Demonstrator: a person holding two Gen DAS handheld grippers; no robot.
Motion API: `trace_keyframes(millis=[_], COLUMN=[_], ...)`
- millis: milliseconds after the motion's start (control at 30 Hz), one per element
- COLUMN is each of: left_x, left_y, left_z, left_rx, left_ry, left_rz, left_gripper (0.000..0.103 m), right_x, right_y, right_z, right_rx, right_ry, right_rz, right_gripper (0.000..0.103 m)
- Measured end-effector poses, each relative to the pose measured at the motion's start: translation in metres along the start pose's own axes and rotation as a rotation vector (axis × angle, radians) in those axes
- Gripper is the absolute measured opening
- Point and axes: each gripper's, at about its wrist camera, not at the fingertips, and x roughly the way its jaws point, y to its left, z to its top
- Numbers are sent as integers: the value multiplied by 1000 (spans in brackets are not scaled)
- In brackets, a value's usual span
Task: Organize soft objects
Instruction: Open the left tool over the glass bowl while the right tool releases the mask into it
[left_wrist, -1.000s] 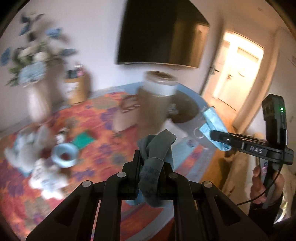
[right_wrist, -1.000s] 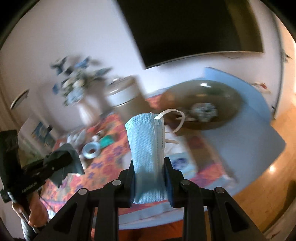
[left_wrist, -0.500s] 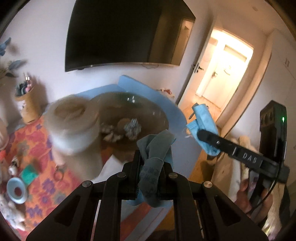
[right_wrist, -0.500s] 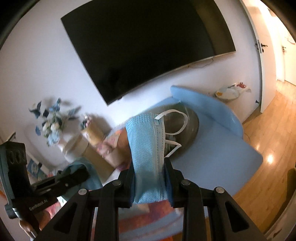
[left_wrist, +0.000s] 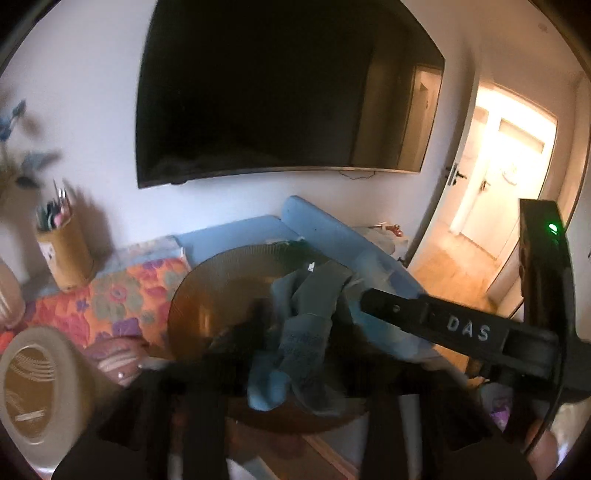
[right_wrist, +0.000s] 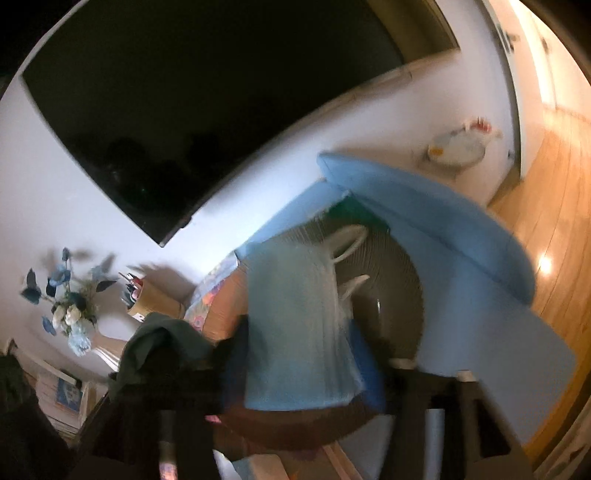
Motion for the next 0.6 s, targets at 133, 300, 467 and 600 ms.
trace_keyframes(millis=[133,300,467,600], left_x=[-3,-13,-60,-125], left_y=[-7,-18,-20,-2], left_z=[0,-3,-6,-8], left_rx=[5,28,47,57], left_ry=[-19,-21,-38,-84], left_rz=[-36,-42,-102,-114], left_gripper=[82,82,82,82], right_x=[-7,-27,-58,-91], right_y=[-16,-19,-10,7], right_z=[0,-7,-25,-52], right_rx=[33,23,7,-39], right_ry=[-8,-31,-58,-94], right_rz=[21,26,55,83], right_gripper=[60,60,60,61])
